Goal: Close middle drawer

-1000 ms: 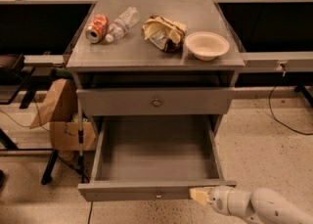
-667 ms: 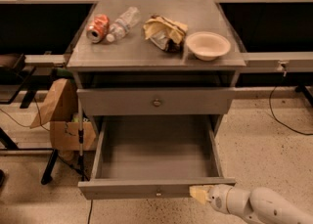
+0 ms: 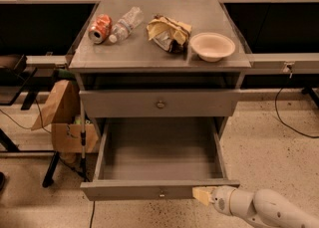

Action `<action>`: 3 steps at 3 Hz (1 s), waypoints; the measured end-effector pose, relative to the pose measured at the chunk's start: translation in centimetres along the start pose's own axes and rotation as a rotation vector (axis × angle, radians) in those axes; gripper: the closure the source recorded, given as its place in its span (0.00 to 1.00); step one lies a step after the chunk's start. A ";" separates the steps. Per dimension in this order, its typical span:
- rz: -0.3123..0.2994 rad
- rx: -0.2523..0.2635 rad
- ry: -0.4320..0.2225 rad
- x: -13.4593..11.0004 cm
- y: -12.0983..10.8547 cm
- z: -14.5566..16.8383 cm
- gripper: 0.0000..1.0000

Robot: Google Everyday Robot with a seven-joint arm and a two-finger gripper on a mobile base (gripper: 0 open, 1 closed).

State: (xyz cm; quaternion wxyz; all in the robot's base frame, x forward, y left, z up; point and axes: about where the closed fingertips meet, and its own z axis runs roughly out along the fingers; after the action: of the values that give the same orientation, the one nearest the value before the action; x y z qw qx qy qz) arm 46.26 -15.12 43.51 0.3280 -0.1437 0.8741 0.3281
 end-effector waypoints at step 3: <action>-0.006 0.012 -0.024 -2.3 -0.4 1.0 1.00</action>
Offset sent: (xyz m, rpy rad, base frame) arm 0.2742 0.0328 0.0683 -0.0101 -0.1931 -0.1274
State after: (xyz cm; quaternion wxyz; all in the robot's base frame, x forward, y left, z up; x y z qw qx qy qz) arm 48.63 -14.70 44.26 0.3404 -0.1405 0.8716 0.3235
